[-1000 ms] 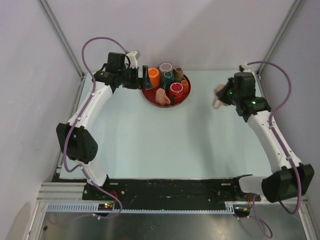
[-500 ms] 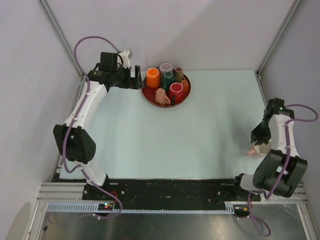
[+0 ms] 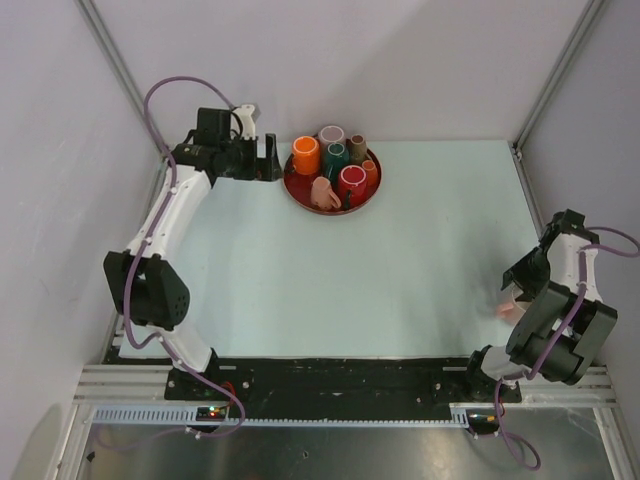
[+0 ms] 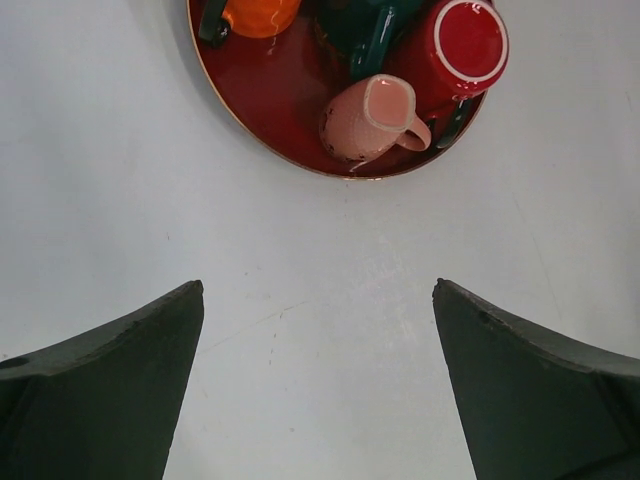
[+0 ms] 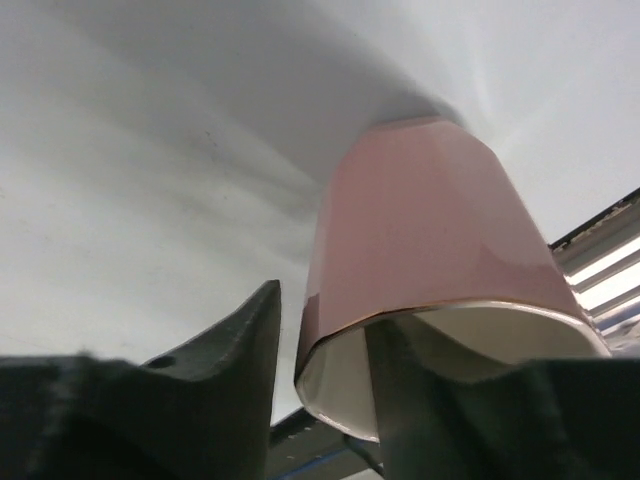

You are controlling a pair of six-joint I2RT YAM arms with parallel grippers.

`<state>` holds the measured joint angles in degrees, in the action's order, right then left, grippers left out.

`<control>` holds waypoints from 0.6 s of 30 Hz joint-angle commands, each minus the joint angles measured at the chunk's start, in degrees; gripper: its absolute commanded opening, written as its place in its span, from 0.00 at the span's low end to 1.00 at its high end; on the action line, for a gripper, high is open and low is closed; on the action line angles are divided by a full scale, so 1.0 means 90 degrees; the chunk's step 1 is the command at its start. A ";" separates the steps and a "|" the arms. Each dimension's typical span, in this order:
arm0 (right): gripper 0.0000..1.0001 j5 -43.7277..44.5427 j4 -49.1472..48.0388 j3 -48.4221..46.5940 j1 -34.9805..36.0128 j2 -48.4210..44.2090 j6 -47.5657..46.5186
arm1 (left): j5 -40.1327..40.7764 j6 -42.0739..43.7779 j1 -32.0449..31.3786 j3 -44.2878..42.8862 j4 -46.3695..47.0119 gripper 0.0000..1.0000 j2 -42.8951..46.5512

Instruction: Turn the mug right side up

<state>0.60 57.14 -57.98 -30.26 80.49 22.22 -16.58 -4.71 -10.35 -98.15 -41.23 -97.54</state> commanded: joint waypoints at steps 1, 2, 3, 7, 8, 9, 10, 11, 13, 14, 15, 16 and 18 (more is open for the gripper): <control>0.53 -0.0084 -0.0086 0.0015 0.0025 -0.0128 -0.0144 | 0.0204 -0.0125 -0.0084 0.0136 0.0256 1.00 0.0084; 0.60 0.0017 -0.0029 -0.0058 0.0033 -0.0190 -0.0154 | 0.0247 -0.0138 -0.0121 0.0140 0.0285 1.00 0.0016; 0.68 0.0127 0.0019 -0.0123 0.0043 -0.0274 -0.0159 | 0.0293 -0.0159 -0.0179 0.0122 0.0309 1.00 -0.0047; 0.96 0.0509 0.0255 -0.0574 0.0096 -0.0627 -0.0203 | 0.0971 -0.0409 -0.0595 0.0036 0.0431 1.00 -0.0332; 0.98 0.0622 0.0317 -0.0675 0.0128 -0.0708 -0.0222 | 0.1192 -0.0500 -0.0762 0.0046 0.0509 1.00 -0.0416; 0.99 0.0692 0.0367 -0.0827 0.0183 -0.0792 -0.0257 | 0.1453 -0.0667 -0.0895 0.0056 0.0651 1.00 -0.0478; 0.99 0.0801 0.0432 -0.0948 0.0229 -0.0859 -0.0279 | 0.1633 -0.0804 -0.1069 0.0061 0.0809 0.99 -0.0558; 0.99 0.0895 0.0469 -0.1106 0.0326 -0.0926 -0.0309 | 0.1938 -0.0985 -0.1200 0.0063 0.0938 0.99 -0.0622; 0.99 0.1116 0.0485 -0.1348 0.0538 -0.1043 -0.0342 | 0.2589 -0.1392 -0.1498 0.0026 0.1144 0.99 -0.0797; 0.99 0.1169 0.0461 -0.1428 0.0641 -0.1097 -0.0351 | 0.2904 -0.1635 -0.1649 -0.0003 0.1188 1.00 -0.0907; 1.00 0.1186 0.0391 -0.1492 0.0781 -0.1138 -0.0370 | 0.3266 -0.1962 -0.1763 -0.0022 0.1215 1.00 -0.1056; 1.00 0.1165 0.0326 -0.1529 0.0905 -0.1173 -0.0379 | 0.3521 -0.2189 -0.1908 -0.0052 0.1218 1.00 -0.1193; 0.99 0.1103 0.0188 -0.1564 0.1181 -0.1200 -0.0403 | 0.4022 -0.2469 -0.2200 -0.0164 0.1221 1.00 -0.1526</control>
<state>8.64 59.90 -69.84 -23.29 70.91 19.68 5.98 -17.56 -26.30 -97.10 -33.28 -107.13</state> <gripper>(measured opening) 0.993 0.994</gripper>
